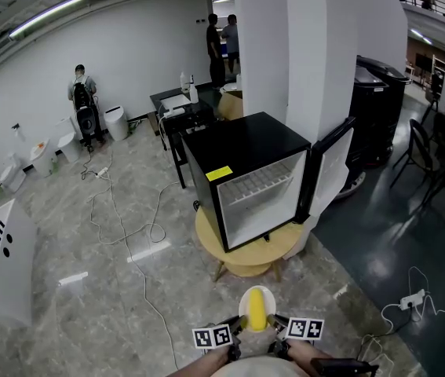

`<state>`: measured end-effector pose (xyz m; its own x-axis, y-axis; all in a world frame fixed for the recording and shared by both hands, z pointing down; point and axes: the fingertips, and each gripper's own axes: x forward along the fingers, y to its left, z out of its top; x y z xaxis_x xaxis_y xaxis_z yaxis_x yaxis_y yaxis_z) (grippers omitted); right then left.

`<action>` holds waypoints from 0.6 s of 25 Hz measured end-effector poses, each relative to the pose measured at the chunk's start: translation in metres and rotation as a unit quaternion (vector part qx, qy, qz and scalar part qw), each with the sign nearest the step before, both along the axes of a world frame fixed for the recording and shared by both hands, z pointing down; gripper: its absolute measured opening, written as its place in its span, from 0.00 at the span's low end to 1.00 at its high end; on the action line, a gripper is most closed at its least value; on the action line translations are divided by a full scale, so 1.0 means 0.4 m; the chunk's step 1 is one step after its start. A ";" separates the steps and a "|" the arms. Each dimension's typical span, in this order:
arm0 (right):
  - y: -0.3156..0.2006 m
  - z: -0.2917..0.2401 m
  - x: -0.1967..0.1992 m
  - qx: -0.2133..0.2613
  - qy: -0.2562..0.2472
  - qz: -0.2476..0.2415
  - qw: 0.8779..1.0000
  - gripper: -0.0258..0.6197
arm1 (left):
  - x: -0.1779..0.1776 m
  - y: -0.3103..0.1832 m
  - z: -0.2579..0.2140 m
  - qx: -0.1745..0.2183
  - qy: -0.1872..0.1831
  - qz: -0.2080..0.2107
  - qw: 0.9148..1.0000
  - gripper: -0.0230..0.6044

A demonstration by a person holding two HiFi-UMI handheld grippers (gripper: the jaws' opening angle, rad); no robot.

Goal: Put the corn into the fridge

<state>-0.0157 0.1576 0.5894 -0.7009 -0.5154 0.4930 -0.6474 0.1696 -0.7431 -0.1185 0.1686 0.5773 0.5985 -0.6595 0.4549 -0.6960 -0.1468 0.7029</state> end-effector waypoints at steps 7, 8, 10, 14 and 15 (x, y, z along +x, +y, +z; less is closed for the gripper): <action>0.008 -0.001 0.022 0.002 -0.002 0.005 1.000 0.13 | 0.022 0.006 0.005 -0.002 0.000 0.007 1.000 0.13; 0.011 -0.001 0.027 0.002 -0.002 0.007 1.000 0.13 | 0.028 0.009 0.005 -0.003 -0.001 0.009 1.000 0.13; 0.016 0.002 0.038 0.000 -0.002 0.010 1.000 0.13 | 0.038 0.014 0.006 -0.004 -0.002 0.013 1.000 0.13; 0.021 -0.001 0.052 -0.002 -0.001 0.013 1.000 0.13 | 0.053 0.017 0.006 -0.006 -0.003 0.019 1.000 0.13; 0.023 -0.003 0.055 -0.002 -0.001 0.013 1.000 0.13 | 0.056 0.019 0.006 -0.007 -0.003 0.020 1.000 0.13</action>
